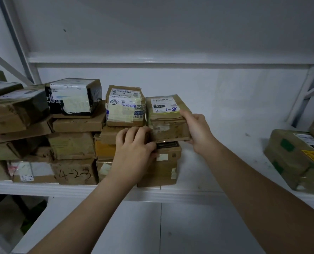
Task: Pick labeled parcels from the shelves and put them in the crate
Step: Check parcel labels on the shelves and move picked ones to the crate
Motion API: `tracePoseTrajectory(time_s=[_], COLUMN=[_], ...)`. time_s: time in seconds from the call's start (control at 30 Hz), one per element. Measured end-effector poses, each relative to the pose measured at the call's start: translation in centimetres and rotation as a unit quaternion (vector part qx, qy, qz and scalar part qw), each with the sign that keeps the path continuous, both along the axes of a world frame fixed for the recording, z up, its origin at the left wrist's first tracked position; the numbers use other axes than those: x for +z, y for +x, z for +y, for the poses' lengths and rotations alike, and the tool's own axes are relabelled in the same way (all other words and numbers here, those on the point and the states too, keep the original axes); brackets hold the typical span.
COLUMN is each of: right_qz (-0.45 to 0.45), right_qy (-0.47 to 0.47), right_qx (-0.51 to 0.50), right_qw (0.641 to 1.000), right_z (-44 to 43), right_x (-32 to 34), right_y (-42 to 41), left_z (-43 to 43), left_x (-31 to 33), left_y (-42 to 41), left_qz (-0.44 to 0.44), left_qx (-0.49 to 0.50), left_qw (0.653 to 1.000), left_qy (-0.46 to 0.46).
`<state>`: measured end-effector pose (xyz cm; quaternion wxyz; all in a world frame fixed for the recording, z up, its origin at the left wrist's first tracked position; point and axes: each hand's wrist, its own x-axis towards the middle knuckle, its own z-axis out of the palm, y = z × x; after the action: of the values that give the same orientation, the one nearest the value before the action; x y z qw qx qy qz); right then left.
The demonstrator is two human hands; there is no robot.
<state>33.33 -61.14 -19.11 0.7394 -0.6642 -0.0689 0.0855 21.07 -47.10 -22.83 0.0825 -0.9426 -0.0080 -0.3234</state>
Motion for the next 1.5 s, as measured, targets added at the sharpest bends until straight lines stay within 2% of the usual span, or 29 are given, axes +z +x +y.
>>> tracePoseTrajectory(time_s=[0.13,0.23,0.3,0.4,0.57,0.83,1.13,1.3,1.5], right_qz=[-0.067,-0.062,-0.061,-0.086,-0.114,-0.140,-0.306,-0.363,-0.405], right_qy=[0.122,0.161,0.102,-0.042,-0.196,-0.228,-0.333,-0.375,-0.415], right_qx=[-0.115,-0.191,-0.219,-0.231,-0.161,-0.136,-0.154,-0.190,-0.267], right_qw=[0.984,0.966,0.969,0.968,0.960,0.954,0.878,0.832,0.770], right_z=[-2.4,-5.1,-6.8,-8.2,-7.2,-7.0,-9.6,-15.0,-24.2], right_x=[-1.3,-3.1,-4.2,-6.0,-9.1,-10.6,-6.8,-3.3,-1.1], right_y=[-0.9,-1.2,-1.2,-1.3,-2.1,-2.5,-2.3,-2.9,-4.1], left_z=[-0.1,-1.0,-1.9,-2.8,-2.7,-2.6,-6.0,-10.8,-19.7], left_x=[-1.0,-1.7,-2.3,-3.1,-3.7,-4.4,-1.0,1.4,2.5], left_y=[-0.1,0.0,0.1,0.1,0.2,0.2,1.6,3.9,6.6], left_qz=[-0.047,-0.078,-0.086,-0.075,-0.069,-0.048,-0.069,-0.089,-0.063], left_qx=[0.011,0.009,-0.016,-0.030,-0.008,-0.013,-0.076,-0.141,-0.228], left_qw=[0.999,0.997,0.996,0.995,0.996,0.998,0.994,0.986,0.971], left_qy=[0.005,0.008,0.035,0.058,0.058,0.040,0.043,0.022,-0.019])
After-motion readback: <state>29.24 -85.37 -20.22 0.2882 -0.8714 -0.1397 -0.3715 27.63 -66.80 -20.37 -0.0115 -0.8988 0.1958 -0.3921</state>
